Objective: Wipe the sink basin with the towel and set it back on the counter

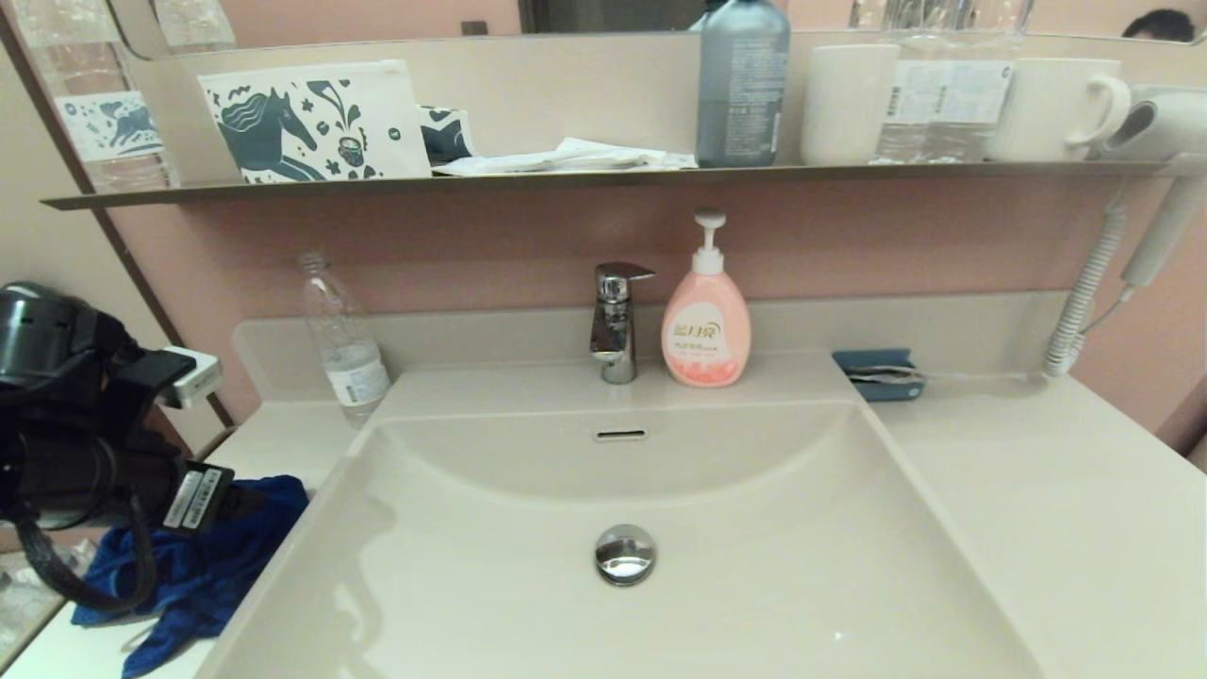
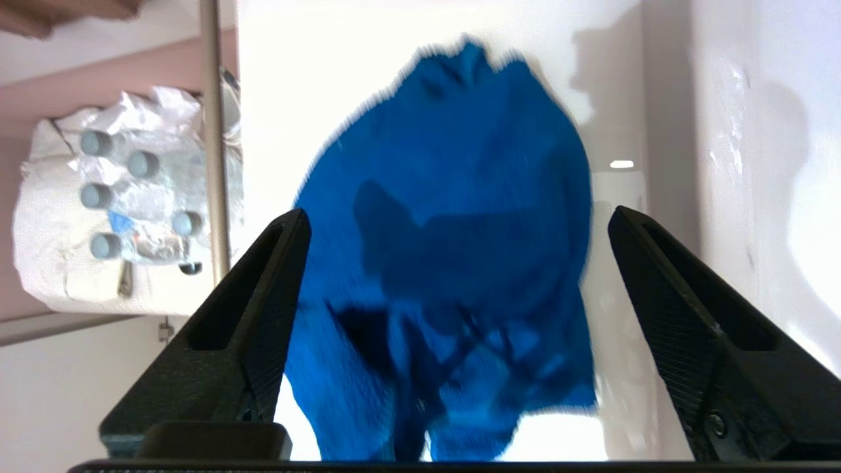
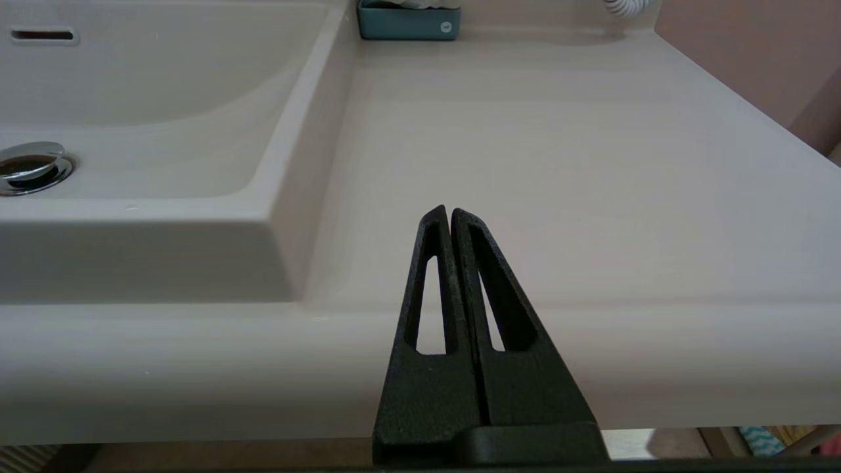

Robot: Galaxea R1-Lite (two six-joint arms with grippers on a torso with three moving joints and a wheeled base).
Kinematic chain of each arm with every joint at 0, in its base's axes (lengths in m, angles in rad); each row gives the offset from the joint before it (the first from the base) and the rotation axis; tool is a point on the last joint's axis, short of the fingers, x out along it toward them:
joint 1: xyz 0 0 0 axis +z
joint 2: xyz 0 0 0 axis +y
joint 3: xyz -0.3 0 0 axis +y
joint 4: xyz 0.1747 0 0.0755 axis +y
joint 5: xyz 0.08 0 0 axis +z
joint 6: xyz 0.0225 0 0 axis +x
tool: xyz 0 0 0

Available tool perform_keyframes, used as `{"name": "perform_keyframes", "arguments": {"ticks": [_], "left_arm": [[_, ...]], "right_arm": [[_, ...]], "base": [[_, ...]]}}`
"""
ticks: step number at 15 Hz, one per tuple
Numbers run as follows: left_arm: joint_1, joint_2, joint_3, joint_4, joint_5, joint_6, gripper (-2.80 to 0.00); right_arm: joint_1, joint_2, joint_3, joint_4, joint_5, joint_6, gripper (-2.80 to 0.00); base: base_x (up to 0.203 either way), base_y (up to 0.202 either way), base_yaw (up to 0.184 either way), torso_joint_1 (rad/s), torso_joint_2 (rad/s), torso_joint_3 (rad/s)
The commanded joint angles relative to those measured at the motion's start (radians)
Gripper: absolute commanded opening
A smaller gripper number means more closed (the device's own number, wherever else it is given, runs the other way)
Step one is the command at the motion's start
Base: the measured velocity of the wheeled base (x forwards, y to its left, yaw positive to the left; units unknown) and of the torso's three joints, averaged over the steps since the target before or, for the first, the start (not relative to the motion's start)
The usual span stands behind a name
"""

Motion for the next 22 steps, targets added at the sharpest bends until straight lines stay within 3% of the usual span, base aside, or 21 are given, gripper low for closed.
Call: {"name": "perform_keyframes", "arguments": {"ticks": [1,2,5,9,13,16,19,22], "left_arm": [[0.000,0.037,-0.032,0.004,0.000,0.001,0.00],[0.002,0.036,-0.028,0.005,-0.005,-0.002,-2.80],[0.002,0.014,-0.015,-0.006,-0.020,-0.056,-2.80],[-0.013,-0.079,-0.006,0.008,-0.016,-0.057,-2.80],[-0.045,-0.134,0.082,-0.004,-0.019,-0.064,-2.80],[-0.141,-0.206,0.085,-0.010,-0.004,-0.127,-2.80],[-0.287,-0.348,0.125,-0.005,0.110,-0.222,-2.80],[-0.328,-0.495,0.218,-0.011,0.243,-0.262,-2.80]], "right_arm": [[0.000,0.000,0.000,0.000,0.000,-0.001,-2.80],[0.000,0.000,0.000,0.000,0.000,-0.001,-2.80],[0.000,0.000,0.000,0.000,0.000,-0.001,-2.80],[0.000,0.000,0.000,0.000,0.000,-0.001,-2.80],[0.000,0.000,0.000,0.000,0.000,-0.001,-2.80],[0.000,0.000,0.000,0.000,0.000,-0.001,-2.80],[0.000,0.000,0.000,0.000,0.000,-0.001,-2.80],[0.000,0.000,0.000,0.000,0.000,-0.001,-2.80]], "base": [[0.000,0.000,0.000,0.000,0.00,0.000],[0.000,0.000,0.000,0.000,0.00,0.000],[0.000,0.000,0.000,0.000,0.00,0.000],[0.000,0.000,0.000,0.000,0.00,0.000],[0.000,0.000,0.000,0.000,0.00,0.000],[0.000,0.000,0.000,0.000,0.00,0.000],[0.000,0.000,0.000,0.000,0.00,0.000],[0.000,0.000,0.000,0.000,0.00,0.000]]}}
